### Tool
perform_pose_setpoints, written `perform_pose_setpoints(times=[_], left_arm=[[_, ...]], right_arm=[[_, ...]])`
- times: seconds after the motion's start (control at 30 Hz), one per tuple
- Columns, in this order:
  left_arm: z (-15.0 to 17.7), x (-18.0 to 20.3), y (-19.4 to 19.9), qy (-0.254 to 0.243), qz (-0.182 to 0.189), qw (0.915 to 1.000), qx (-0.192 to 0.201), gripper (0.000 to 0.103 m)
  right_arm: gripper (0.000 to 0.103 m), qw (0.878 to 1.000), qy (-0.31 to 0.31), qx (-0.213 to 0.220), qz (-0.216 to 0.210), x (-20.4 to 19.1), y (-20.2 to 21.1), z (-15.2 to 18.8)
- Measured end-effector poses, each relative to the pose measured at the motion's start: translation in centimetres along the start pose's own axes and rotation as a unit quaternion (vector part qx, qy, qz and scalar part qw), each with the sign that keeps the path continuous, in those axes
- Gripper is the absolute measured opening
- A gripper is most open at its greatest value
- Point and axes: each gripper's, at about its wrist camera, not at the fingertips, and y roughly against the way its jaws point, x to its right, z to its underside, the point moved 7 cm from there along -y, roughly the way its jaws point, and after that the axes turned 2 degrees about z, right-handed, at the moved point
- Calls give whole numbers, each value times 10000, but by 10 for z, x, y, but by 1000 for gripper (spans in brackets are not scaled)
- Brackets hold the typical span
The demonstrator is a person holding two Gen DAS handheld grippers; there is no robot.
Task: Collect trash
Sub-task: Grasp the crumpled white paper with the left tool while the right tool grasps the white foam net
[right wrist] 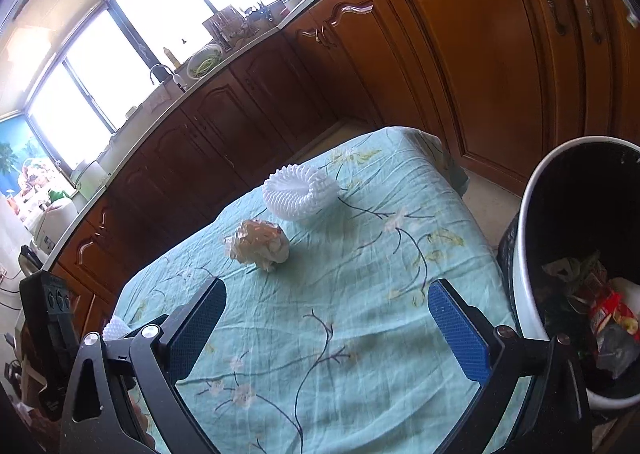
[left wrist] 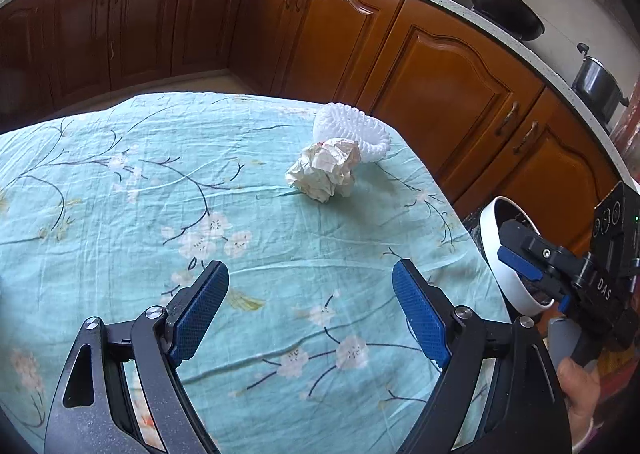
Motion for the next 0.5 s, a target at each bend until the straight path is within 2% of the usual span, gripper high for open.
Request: perform_pose_setpoints(times=[0.23,0.33,0.43,0.5], left_arm=[[-31,4,-23,-200,-114,9997,40,86],[-47,6,-34,-220,-54,9997,52,86],[-59,10,-47,-334,8,9994,25,86],[-65,10,-56,-390,15,9992,11,86]], right_arm=[[101,9994,-160,-200,-221,-9,-47,-32],[99,9988,-270,-268,-309,-10,-70,-46],[91,9975,-406,-413,-401,-10,-92,-54],[83,9973,-402,-496,-376,-9,-105,-56]])
